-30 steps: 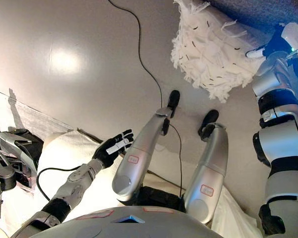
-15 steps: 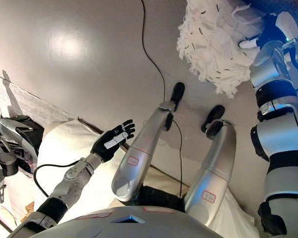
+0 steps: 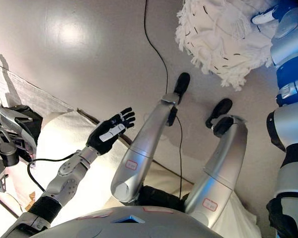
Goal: Pick up the pillow and put it on the sofa.
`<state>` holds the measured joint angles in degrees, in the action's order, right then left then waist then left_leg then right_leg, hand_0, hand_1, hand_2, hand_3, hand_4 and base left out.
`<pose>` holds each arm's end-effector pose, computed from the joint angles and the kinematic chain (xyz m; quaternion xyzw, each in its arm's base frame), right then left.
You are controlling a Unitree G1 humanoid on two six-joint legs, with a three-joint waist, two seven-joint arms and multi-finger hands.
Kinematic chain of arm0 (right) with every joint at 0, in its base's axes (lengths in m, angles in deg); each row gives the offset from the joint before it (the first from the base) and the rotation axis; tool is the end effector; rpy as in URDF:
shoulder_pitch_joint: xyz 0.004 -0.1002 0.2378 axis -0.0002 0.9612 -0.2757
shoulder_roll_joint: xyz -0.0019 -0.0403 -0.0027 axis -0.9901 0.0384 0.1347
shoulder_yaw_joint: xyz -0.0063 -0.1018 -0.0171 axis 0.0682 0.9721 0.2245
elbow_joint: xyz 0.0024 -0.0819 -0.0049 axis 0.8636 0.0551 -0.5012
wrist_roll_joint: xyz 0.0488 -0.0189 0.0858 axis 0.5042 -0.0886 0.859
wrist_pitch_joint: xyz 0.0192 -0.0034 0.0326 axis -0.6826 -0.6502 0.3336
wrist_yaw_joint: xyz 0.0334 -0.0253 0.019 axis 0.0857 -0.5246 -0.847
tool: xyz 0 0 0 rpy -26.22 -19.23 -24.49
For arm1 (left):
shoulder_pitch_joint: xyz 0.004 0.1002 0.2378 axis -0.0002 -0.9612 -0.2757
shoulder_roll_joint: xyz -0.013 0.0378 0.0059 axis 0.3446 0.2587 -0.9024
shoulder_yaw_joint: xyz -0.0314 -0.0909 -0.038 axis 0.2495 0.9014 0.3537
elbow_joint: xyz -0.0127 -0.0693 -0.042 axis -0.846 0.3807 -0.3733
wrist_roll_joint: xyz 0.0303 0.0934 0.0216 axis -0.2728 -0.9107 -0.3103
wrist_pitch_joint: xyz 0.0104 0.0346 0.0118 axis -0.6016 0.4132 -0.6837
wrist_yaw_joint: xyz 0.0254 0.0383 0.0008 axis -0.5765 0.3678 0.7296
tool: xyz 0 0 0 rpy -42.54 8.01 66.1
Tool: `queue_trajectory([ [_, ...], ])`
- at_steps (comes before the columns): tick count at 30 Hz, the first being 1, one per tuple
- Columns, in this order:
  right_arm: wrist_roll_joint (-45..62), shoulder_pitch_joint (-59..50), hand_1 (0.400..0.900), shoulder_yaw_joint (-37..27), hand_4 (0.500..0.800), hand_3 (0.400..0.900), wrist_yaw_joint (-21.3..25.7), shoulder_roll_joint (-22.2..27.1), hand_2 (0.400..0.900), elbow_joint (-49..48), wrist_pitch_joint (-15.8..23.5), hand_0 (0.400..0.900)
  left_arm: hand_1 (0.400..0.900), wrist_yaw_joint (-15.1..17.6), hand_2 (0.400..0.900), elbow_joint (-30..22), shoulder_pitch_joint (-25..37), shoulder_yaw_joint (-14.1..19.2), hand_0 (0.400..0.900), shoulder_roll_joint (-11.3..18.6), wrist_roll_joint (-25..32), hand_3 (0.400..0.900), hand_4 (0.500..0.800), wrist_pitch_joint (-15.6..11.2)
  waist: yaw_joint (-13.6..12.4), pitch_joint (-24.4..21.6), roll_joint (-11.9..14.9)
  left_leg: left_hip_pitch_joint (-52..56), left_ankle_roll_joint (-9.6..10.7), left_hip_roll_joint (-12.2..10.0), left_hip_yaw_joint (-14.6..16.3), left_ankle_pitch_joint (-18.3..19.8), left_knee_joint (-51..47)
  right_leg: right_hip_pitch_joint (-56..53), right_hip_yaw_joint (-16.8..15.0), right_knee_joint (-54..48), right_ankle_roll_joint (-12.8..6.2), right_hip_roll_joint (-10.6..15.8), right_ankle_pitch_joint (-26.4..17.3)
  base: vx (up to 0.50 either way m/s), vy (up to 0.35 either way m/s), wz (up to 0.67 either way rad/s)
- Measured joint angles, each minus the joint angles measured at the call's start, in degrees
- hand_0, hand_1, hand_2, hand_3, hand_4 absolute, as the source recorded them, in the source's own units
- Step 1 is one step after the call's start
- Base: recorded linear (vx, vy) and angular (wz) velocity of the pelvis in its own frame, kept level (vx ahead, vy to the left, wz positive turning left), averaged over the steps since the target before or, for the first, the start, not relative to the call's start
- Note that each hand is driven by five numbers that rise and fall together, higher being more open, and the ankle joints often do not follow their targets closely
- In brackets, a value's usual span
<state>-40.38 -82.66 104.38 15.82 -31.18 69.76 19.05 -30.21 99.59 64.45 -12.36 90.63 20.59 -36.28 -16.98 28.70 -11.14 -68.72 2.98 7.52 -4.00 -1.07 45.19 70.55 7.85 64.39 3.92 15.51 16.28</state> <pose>0.3513 -0.2804 0.2592 -0.4984 0.1041 -0.2190 0.8324 0.1644 0.2191 -0.0008 -0.1079 0.1154 -0.1953 0.9679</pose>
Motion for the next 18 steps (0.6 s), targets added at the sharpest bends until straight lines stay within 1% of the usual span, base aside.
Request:
queue_trajectory([
  [2, 0.2, 0.0, 0.400, 0.0, 0.500, 0.400, -0.1, 0.1, 0.400, 0.9, 0.2, 0.400, 0.900, 0.0, 0.900, 0.0, -0.2, 0.1, 0.900, 0.1, 0.2, 0.900, 0.800, 0.0, -0.7, -0.1, -0.2, -0.1, 0.0, 0.0, -0.4, 0.0, -0.1, -0.1, 0.4, -0.5, 0.00, 0.0, 0.0, -0.02, -0.001, -0.09],
  [4, 0.4, 0.1, 0.400, 0.0, 0.500, 0.400, -0.7, -0.1, 0.400, 1.0, 0.5, 0.400, 0.900, 0.0, 0.900, -0.1, -1.1, 0.2, 0.900, 0.3, 0.2, 0.900, 0.800, 0.0, -0.7, -0.2, -0.2, -0.1, -0.1, 0.0, -0.6, 0.0, -0.3, -0.4, 0.6, -1.0, -0.01, 0.0, 0.0, -0.02, 0.000, -0.06],
  [6, 1.4, 0.7, 0.400, 0.0, 0.500, 0.400, -1.5, -0.1, 0.400, 1.1, 1.4, 0.400, 0.900, 0.0, 0.900, -0.3, -2.3, 0.3, 0.900, 0.7, 0.2, 0.900, 0.800, 0.0, -0.8, -0.2, -0.2, 0.1, -0.3, 0.0, -0.6, 0.2, -0.5, -0.8, 0.7, -1.5, -0.03, 0.0, 0.0, 0.00, 0.000, 0.00],
  [10, 2.2, 3.7, 0.400, 0.0, 0.500, 0.400, -1.5, -0.6, 0.400, 1.1, 3.1, 0.400, 0.900, -0.1, 0.900, -0.4, -3.0, 0.4, 0.900, 0.8, 0.2, 0.900, 0.800, 0.0, -1.2, -0.2, -0.2, 2.7, -0.6, 0.0, -0.8, 0.7, -1.4, -4.0, 1.4, -3.0, -0.12, 0.0, 0.0, 0.01, -0.055, -0.06],
  [12, 2.2, 6.0, 0.400, 0.0, 0.500, 0.400, -1.5, -1.1, 0.400, 1.1, 4.6, 0.400, 0.900, -0.2, 0.900, -0.4, -3.0, 0.4, 0.900, 0.8, 0.1, 0.900, 0.800, 0.0, -1.5, -0.2, -0.2, 5.8, -0.6, -0.2, -1.1, 0.7, -3.1, -7.3, 2.0, -4.9, -0.16, -0.3, -0.3, 0.02, -0.054, -0.10],
  [15, 2.1, 8.6, 0.400, 0.0, 0.500, 0.400, -2.2, -1.5, 0.400, 0.9, 6.5, 0.400, 0.900, -0.4, 0.900, 0.0, -3.2, 0.4, 0.900, 0.7, 0.1, 0.900, 0.800, 0.1, -2.1, -0.2, -0.2, 10.9, -0.8, -0.8, -1.7, 0.4, -6.4, -12.4, 2.8, -8.8, -0.92, -0.8, -0.7, 0.04, -0.046, -0.19],
  [18, 1.3, 11.9, 0.400, 0.0, 0.500, 0.400, -3.9, -1.6, 0.400, -0.9, 7.7, 0.400, 0.900, -0.5, 0.900, 2.8, -3.5, 0.4, 0.900, 0.7, 0.1, 0.900, 0.800, 1.3, -1.8, -0.2, -0.2, 18.3, -1.5, -1.6, -1.7, -0.5, -11.6, -19.9, 4.1, -14.5, -1.51, -1.1, -1.9, 0.07, -0.045, -0.17],
])
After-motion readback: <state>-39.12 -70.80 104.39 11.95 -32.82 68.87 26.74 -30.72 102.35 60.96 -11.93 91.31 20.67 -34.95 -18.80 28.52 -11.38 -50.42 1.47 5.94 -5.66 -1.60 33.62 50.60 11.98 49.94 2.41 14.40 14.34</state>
